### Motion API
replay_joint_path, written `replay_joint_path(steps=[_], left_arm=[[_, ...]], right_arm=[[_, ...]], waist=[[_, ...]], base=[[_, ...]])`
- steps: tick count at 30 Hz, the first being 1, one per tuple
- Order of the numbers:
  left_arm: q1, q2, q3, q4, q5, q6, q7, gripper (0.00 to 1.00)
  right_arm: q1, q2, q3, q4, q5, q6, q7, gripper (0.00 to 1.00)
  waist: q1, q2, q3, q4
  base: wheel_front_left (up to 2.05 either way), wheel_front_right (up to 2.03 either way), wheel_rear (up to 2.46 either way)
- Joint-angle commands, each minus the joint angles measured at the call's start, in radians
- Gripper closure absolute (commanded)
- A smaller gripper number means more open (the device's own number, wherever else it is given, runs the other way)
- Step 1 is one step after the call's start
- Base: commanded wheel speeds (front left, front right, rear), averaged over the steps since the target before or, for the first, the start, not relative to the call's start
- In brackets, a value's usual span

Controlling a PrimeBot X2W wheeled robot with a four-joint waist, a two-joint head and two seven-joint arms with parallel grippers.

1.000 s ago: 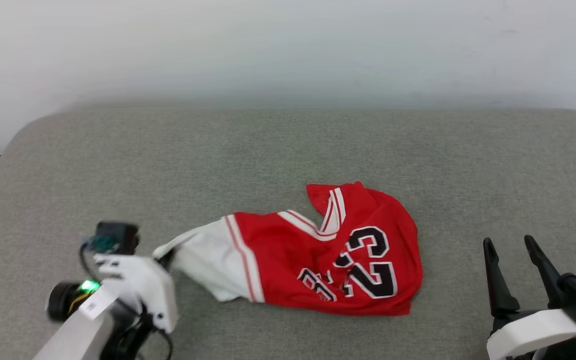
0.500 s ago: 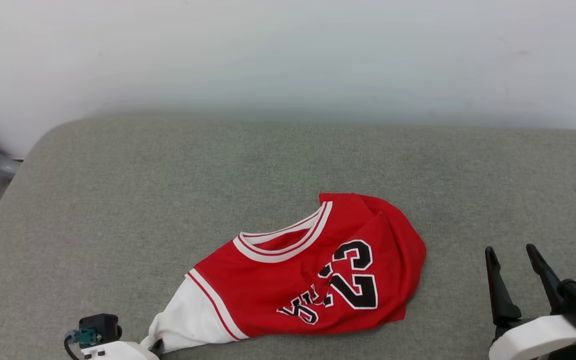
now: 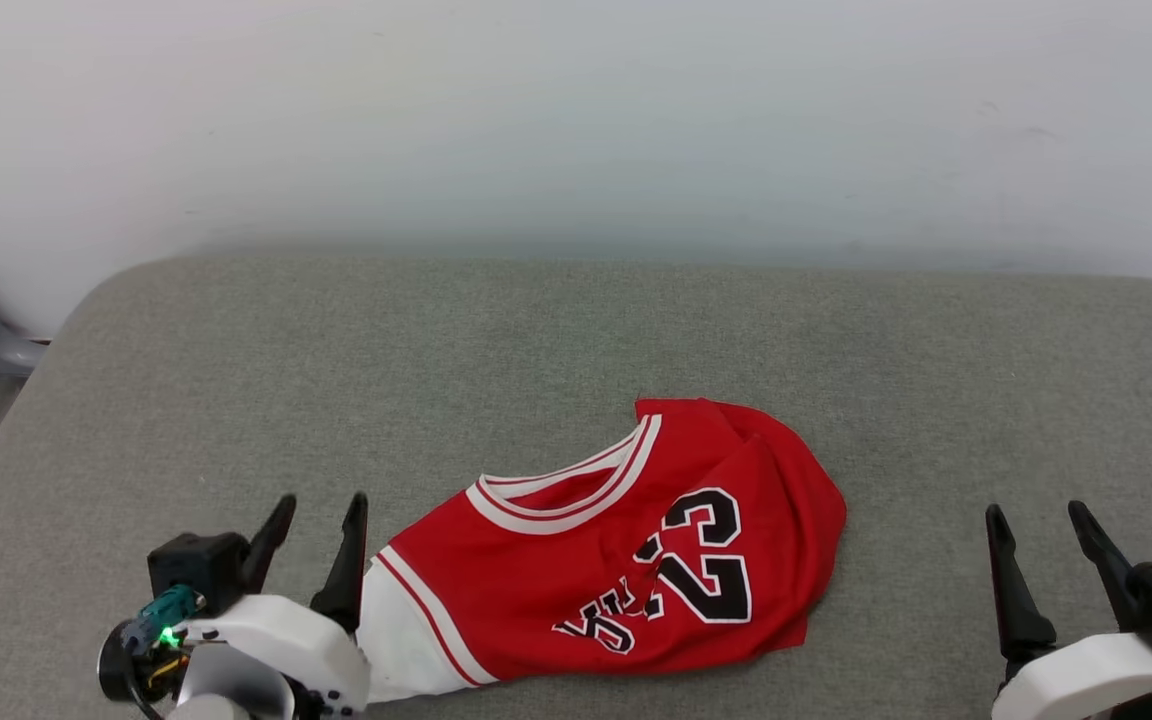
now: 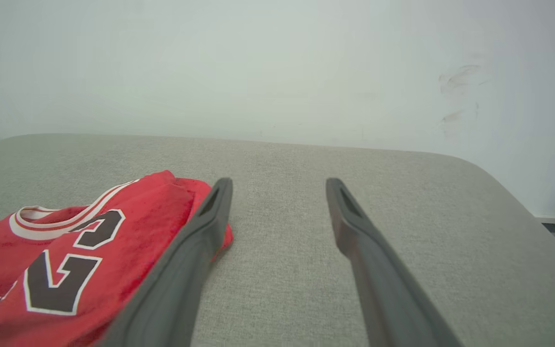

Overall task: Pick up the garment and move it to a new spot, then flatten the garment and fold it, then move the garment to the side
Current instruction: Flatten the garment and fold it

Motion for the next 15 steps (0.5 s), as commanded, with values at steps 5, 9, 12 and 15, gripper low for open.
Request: replay_joint_path(steps=[5,9,12,15], left_arm=[[-0.042,-0.009,-0.003,-0.066,0.09,0.003,-0.077,0.0],[-0.053,-0.016,-0.002,-0.107,0.151,0.004,-0.091,0.0],[-0.057,-0.024,-0.006,-0.137,0.182,0.003,-0.094,0.0],[-0.066,-0.031,-0.012,-0.158,0.204,-0.004,-0.096,0.0]], right_arm=[[-0.023,0.0,-0.025,0.069,-0.023,-0.001,0.019,0.0],[-0.073,0.001,-0.031,0.16,-0.016,-0.001,0.046,0.0],[-0.137,0.0,-0.024,0.242,-0.016,-0.001,0.1,0.0],[-0.215,0.001,0.007,0.332,0.007,-0.001,0.204,0.0]], waist=[[0.0,0.0,0.012,0.006],[0.0,0.0,0.026,0.014],[0.0,0.0,0.05,0.025],[0.0,0.0,0.078,0.041]], base=[[0.0,0.0,0.0],[0.0,0.0,0.0],[0.0,0.0,0.0],[0.0,0.0,0.0]])
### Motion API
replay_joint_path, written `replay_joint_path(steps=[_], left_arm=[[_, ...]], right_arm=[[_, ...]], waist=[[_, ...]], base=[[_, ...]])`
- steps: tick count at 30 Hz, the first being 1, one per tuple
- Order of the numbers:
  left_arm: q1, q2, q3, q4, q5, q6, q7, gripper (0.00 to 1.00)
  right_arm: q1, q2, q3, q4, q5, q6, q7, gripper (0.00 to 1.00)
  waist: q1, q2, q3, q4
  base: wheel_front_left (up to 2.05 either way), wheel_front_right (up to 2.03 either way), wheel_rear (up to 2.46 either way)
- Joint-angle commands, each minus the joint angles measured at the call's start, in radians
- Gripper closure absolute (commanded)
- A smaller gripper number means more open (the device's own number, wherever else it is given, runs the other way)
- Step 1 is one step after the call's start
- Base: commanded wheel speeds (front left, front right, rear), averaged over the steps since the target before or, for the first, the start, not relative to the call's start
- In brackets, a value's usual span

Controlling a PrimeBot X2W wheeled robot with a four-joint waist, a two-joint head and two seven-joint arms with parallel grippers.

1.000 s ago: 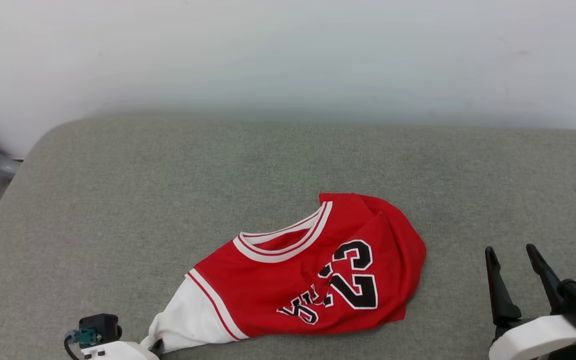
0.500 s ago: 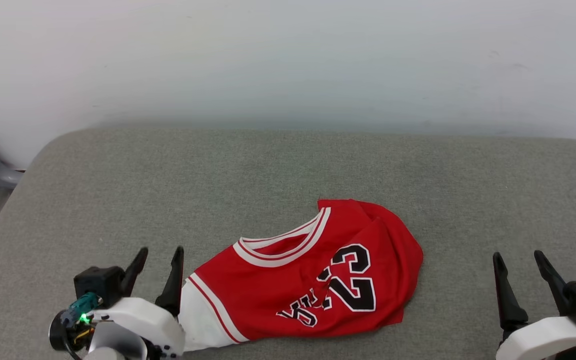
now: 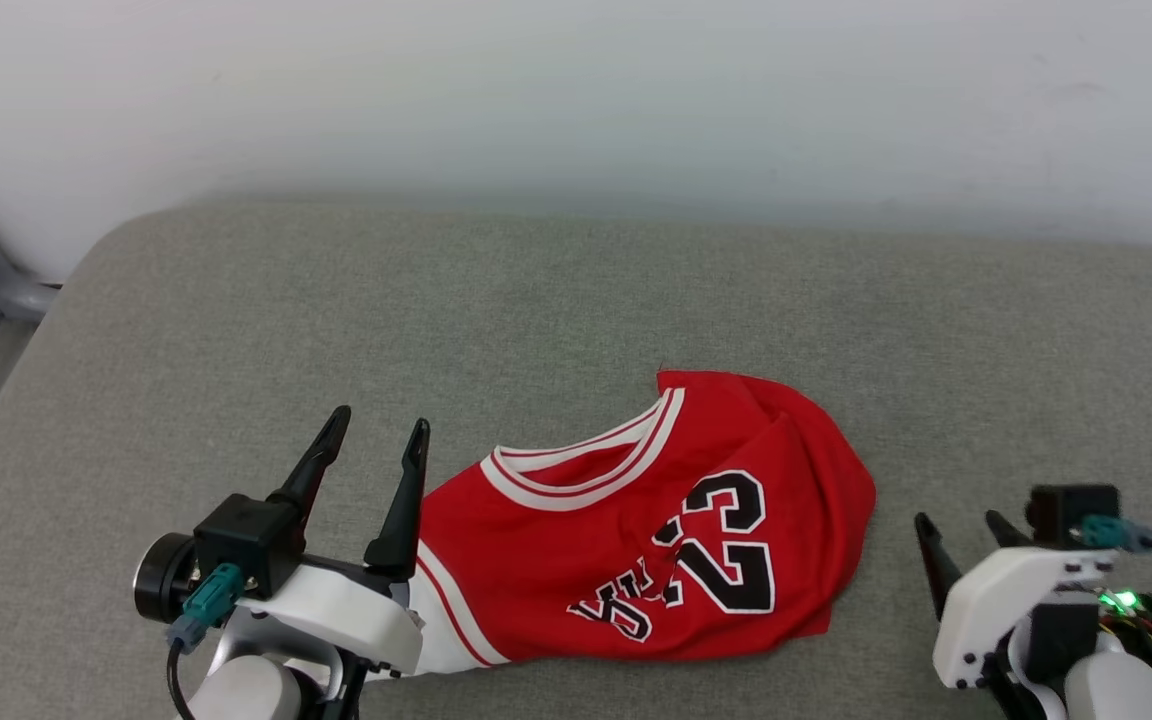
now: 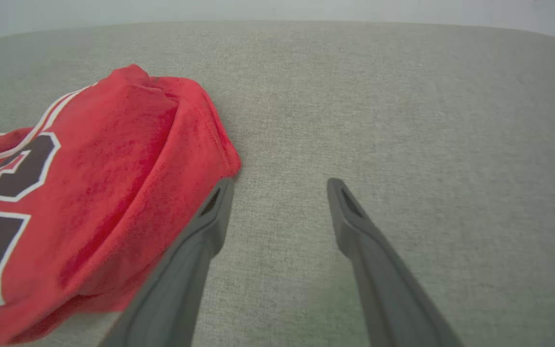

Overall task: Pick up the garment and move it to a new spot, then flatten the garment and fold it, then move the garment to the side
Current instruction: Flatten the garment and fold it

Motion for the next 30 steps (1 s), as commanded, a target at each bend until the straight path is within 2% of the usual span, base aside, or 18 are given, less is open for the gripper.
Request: replay_joint_path(steps=[1,6,10,18,19,20,22,27,28,30], left_arm=[[-0.016,-0.004,-0.003,-0.009,0.011,-0.008,-0.006,0.0],[-0.037,-0.024,-0.007,-0.019,0.024,-0.023,-0.007,0.0],[-0.052,-0.037,0.0,-0.02,0.032,-0.038,-0.006,0.0],[-0.047,-0.06,0.019,0.005,0.038,-0.058,-0.005,0.0],[-0.046,-0.062,0.022,0.009,0.04,-0.06,-0.005,0.0],[-0.044,-0.064,0.024,0.013,0.041,-0.064,-0.005,0.0],[-0.037,-0.066,0.03,0.017,0.043,-0.064,-0.005,0.0],[-0.019,-0.067,0.036,0.04,0.047,-0.066,-0.005,0.0],[-0.004,-0.066,0.033,0.056,0.045,-0.063,-0.005,0.0],[0.007,-0.064,0.033,0.063,0.04,-0.058,-0.003,0.0]], right_arm=[[-0.053,0.001,0.021,0.04,-0.007,-0.001,0.065,0.0],[-0.201,-0.023,0.093,0.157,0.037,-0.001,0.258,0.0],[-0.292,-0.057,0.149,0.237,0.061,-0.001,0.343,0.0],[-0.327,-0.074,0.191,0.437,0.119,-0.001,0.514,0.0],[-0.321,-0.07,0.194,0.461,0.13,-0.001,0.542,0.07],[-0.318,-0.067,0.199,0.475,0.14,-0.001,0.558,0.56],[-0.329,-0.061,0.208,0.465,0.16,0.0,0.536,1.0],[-0.36,-0.09,0.202,0.381,0.172,-0.001,0.446,1.0],[-0.336,-0.106,0.177,0.3,0.174,-0.001,0.397,1.0],[-0.289,-0.118,0.151,0.237,0.169,-0.001,0.385,1.0]], waist=[[0.0,0.0,0.028,0.02],[0.0,0.0,0.074,0.051],[0.0,0.0,0.104,0.071],[0.0,0.0,0.127,0.089],[0.0,0.0,0.127,0.089],[0.0,0.0,0.126,0.087],[0.0,0.0,0.123,0.081],[0.0,0.0,0.09,0.055],[0.0,0.0,0.06,0.038],[0.0,0.0,0.039,0.025]], base=[[0.0,0.0,0.0],[0.0,0.0,0.0],[0.0,0.0,0.0],[0.0,0.0,0.0],[0.0,0.0,0.0],[0.0,0.0,0.0],[0.0,0.0,0.0],[0.0,0.0,0.0],[0.0,0.0,0.0],[0.0,0.0,0.0]])
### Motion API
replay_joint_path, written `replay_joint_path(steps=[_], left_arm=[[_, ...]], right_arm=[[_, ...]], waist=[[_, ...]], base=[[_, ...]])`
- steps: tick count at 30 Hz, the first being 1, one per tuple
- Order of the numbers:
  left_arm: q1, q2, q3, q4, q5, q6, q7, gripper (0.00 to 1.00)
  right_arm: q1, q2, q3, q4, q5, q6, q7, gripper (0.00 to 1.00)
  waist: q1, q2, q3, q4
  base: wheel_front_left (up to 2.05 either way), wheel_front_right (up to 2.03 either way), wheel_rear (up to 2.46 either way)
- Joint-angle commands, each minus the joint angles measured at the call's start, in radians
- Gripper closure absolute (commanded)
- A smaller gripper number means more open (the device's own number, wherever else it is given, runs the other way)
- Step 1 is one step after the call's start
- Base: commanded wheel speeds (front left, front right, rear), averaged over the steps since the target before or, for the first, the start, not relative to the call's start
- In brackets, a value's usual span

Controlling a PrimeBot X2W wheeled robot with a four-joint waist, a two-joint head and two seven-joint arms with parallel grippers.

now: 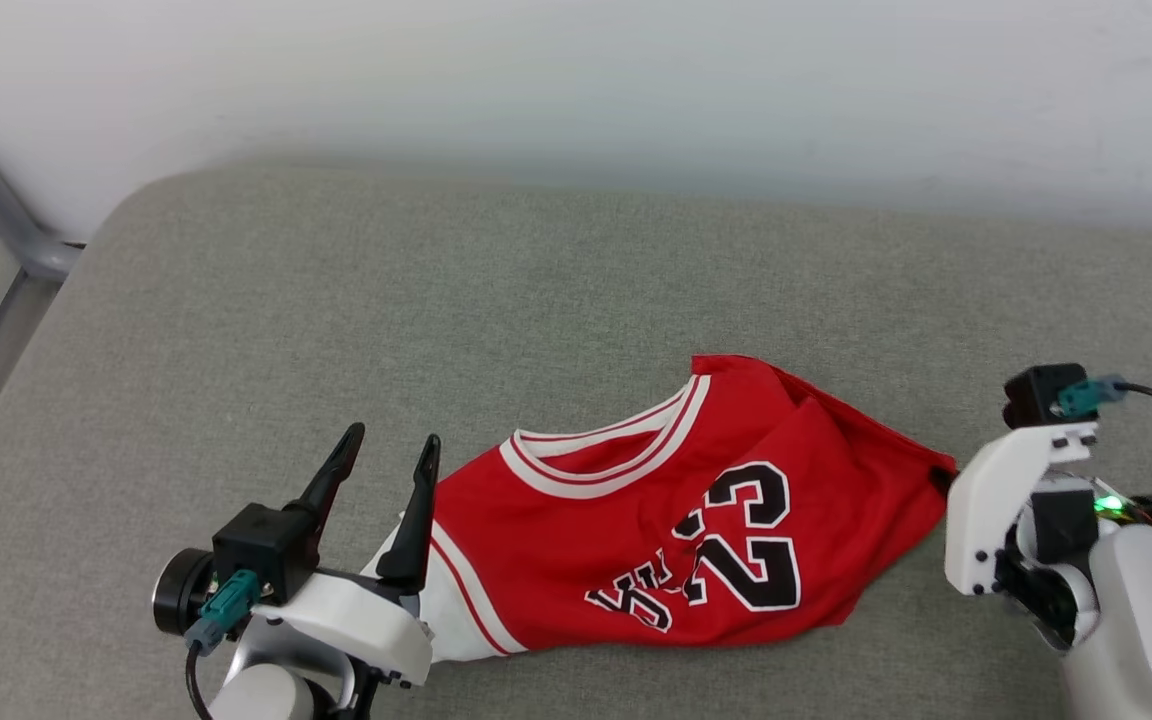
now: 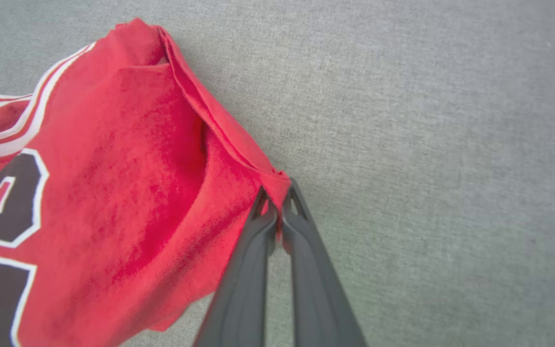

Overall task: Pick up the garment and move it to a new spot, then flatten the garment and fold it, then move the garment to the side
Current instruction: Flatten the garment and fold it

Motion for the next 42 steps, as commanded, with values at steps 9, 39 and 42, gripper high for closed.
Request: replay_joint_path(steps=[9,39,42], left_arm=[[0.074,0.009,0.0,0.008,-0.022,0.028,0.017,0.0],[0.088,0.018,0.009,0.006,-0.055,0.057,0.034,0.0],[0.075,0.015,0.007,0.004,-0.054,0.052,0.031,0.0]], right_arm=[[0.428,0.052,-0.168,-0.386,-0.058,-0.001,0.094,1.0],[0.473,0.115,-0.174,-0.361,-0.009,-0.001,-0.499,0.0],[0.388,0.111,-0.152,-0.305,-0.031,-0.001,-0.375,0.0]], waist=[[-0.0001,0.0,-0.088,-0.059],[-0.0001,0.0,-0.089,-0.059],[-0.0001,0.0,-0.068,-0.042]], base=[[0.0,0.0,0.0],[0.0,0.0,0.0],[0.0,0.0,0.0]])
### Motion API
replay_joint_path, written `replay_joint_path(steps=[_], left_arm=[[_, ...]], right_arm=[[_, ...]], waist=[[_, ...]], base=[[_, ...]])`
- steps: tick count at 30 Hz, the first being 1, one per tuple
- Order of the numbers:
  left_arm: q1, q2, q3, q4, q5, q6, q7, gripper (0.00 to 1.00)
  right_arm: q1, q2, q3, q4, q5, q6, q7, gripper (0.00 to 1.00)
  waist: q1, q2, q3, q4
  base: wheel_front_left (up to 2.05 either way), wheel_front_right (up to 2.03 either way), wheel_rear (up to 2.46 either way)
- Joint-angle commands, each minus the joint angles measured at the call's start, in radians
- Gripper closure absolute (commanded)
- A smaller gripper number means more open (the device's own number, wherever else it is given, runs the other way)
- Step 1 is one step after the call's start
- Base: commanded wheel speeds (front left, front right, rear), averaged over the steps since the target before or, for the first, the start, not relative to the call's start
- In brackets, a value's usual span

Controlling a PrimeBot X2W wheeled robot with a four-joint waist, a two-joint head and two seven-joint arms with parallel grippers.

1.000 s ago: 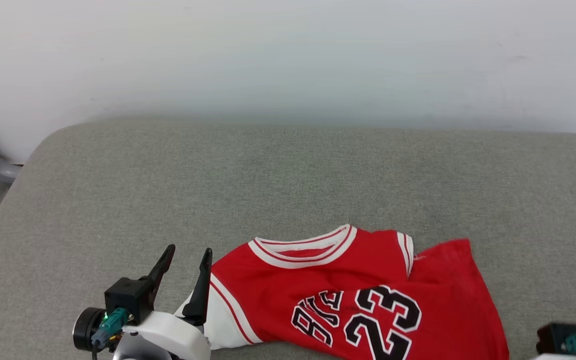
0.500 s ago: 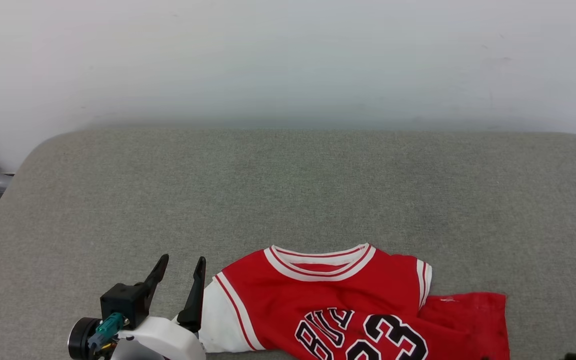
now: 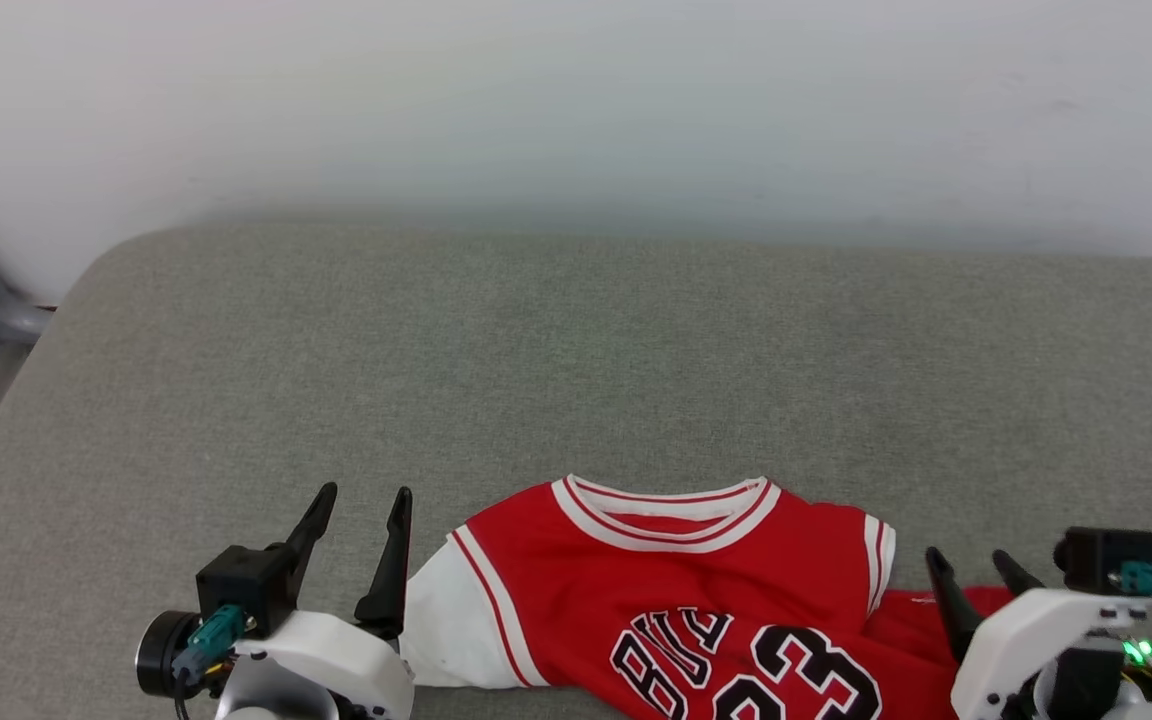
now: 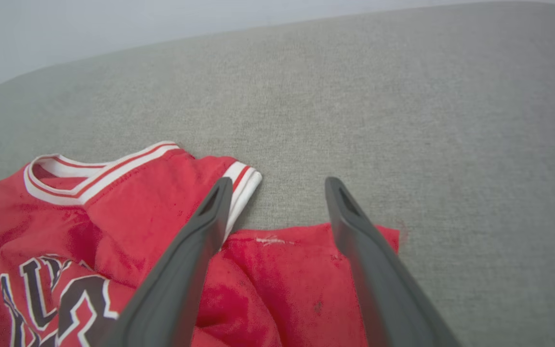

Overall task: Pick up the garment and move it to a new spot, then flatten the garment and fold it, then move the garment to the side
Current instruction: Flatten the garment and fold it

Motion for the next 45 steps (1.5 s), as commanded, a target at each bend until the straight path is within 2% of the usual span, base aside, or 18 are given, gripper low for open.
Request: replay_joint_path(steps=[1,5,10,15,18,19,20,28,35,39,43,44,45], left_arm=[[-0.017,-0.004,-0.001,-0.002,0.001,-0.004,-0.007,0.0],[-0.039,-0.011,0.005,0.003,-0.003,-0.01,-0.015,0.0],[-0.074,-0.022,0.008,0.016,0.003,-0.025,-0.024,0.0],[-0.1,-0.033,0.012,0.034,0.01,-0.041,-0.033,0.0],[-0.106,-0.041,0.015,0.046,0.014,-0.049,-0.034,0.0],[-0.107,-0.043,0.017,0.05,0.013,-0.049,-0.035,0.0],[-0.108,-0.044,0.019,0.055,0.013,-0.05,-0.035,0.0],[-0.085,-0.049,0.033,0.073,0.022,-0.055,-0.039,0.0],[-0.077,-0.053,0.032,0.069,0.029,-0.056,-0.04,0.0],[-0.075,-0.053,0.028,0.067,0.028,-0.06,-0.04,0.0],[-0.083,-0.052,0.027,0.072,0.025,-0.066,-0.04,0.0],[-0.086,-0.052,0.027,0.072,0.025,-0.066,-0.04,0.0],[-0.089,-0.051,0.026,0.074,0.025,-0.067,-0.039,0.0]], right_arm=[[-0.044,-0.017,0.024,0.033,0.003,-0.001,0.083,0.0],[-0.157,-0.072,0.09,0.082,0.04,-0.001,0.3,0.0],[-0.25,-0.124,0.16,0.129,0.075,-0.001,0.505,0.0],[-0.288,-0.134,0.193,0.188,0.081,-0.001,0.603,0.0],[-0.275,-0.113,0.191,0.234,0.095,-0.001,0.652,0.0],[-0.27,-0.104,0.195,0.244,0.101,-0.001,0.663,0.56],[-0.268,-0.098,0.199,0.239,0.106,0.0,0.655,1.0],[-0.349,-0.172,0.151,0.119,0.043,-0.001,0.491,1.0],[-0.362,-0.248,0.045,0.046,-0.032,-0.001,0.499,1.0],[-0.312,-0.241,-0.033,0.051,-0.065,-0.001,0.511,1.0],[-0.28,-0.19,-0.086,0.108,-0.072,-0.001,0.467,1.0],[-0.276,-0.182,-0.094,0.124,-0.076,-0.001,0.445,0.97],[-0.273,-0.169,-0.103,0.145,-0.077,-0.001,0.425,0.7]], waist=[[0.0,0.0,0.019,0.016],[0.0,0.0,0.054,0.039],[0.0,0.0,0.098,0.07],[0.0,0.0,0.134,0.095],[0.0,0.0,0.145,0.103],[0.0,0.0,0.146,0.104],[0.0,0.0,0.147,0.104],[0.0,0.0,0.114,0.073],[0.0,0.0,0.089,0.055],[0.0,0.0,0.1,0.051],[0.0,0.0,0.121,0.048],[0.0,0.0,0.126,0.047],[0.0,0.0,0.129,0.047]], base=[[0.0,0.0,0.0],[0.0,0.0,0.0],[0.0,0.0,0.0],[0.0,0.0,0.0],[0.0,0.0,0.0],[0.0,0.0,0.0],[0.0,0.0,0.0],[0.0,0.0,0.0],[0.0,0.0,0.0],[0.0,0.0,0.0],[0.0,0.0,0.0],[0.0,0.0,0.0],[0.0,0.0,0.0]])
